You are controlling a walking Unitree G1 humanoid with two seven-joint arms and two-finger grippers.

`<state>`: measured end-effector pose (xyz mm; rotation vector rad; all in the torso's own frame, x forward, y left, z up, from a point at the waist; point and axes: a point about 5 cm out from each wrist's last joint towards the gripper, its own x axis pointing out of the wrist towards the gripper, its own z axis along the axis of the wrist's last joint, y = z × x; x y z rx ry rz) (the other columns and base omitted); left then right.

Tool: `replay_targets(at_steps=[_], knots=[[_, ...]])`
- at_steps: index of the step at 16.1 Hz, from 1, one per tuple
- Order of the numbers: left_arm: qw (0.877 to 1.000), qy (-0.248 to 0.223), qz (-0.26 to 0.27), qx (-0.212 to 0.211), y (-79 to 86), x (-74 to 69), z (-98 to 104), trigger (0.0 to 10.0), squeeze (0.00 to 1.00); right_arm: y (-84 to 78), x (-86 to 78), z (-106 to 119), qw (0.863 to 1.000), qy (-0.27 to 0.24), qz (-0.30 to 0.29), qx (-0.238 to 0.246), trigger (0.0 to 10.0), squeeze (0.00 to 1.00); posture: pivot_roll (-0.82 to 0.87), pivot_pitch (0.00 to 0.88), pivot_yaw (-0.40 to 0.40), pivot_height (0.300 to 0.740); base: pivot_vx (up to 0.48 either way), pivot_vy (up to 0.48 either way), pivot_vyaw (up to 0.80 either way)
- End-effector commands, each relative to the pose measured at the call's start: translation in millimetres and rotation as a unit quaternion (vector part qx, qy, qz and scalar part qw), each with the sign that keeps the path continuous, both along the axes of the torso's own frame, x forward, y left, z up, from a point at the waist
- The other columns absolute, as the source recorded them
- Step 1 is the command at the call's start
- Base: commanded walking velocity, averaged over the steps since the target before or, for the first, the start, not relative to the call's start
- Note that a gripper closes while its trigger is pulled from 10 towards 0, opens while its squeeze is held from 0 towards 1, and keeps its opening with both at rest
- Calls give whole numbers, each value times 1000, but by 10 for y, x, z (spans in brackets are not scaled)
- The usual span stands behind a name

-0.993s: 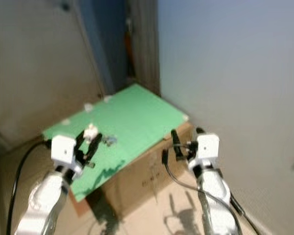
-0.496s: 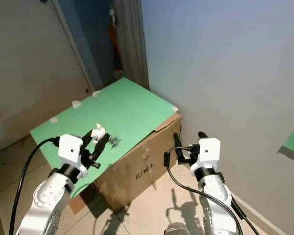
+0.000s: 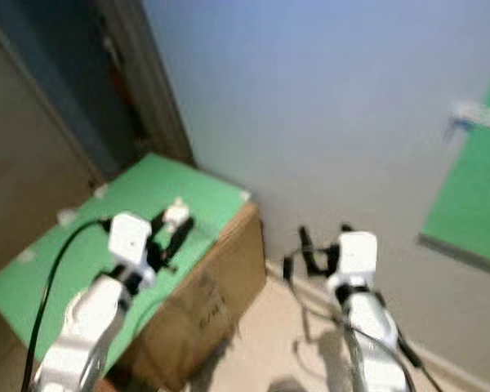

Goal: Hang keys on a hook

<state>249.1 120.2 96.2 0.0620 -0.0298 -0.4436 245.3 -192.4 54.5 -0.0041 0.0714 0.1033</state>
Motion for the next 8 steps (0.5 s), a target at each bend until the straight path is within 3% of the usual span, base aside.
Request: replay_targets(at_steps=[1,3,8], knots=[[1000,14,11,10,118,-42,-58,0,0,148,10,-10,1000,3,20,12,10000,0,-219,0,138,740,0,0,-669],[1000,17,11,13,127,-49,-72,0,0,144,2,-16,1000,5,17,10,10000,0,-220,0,138,740,0,0,-669],[1000,22,4,19,99,-64,-100,0,0,124,-11,-27,1000,9,12,7,10000,0,-221,0,138,740,0,0,0]])
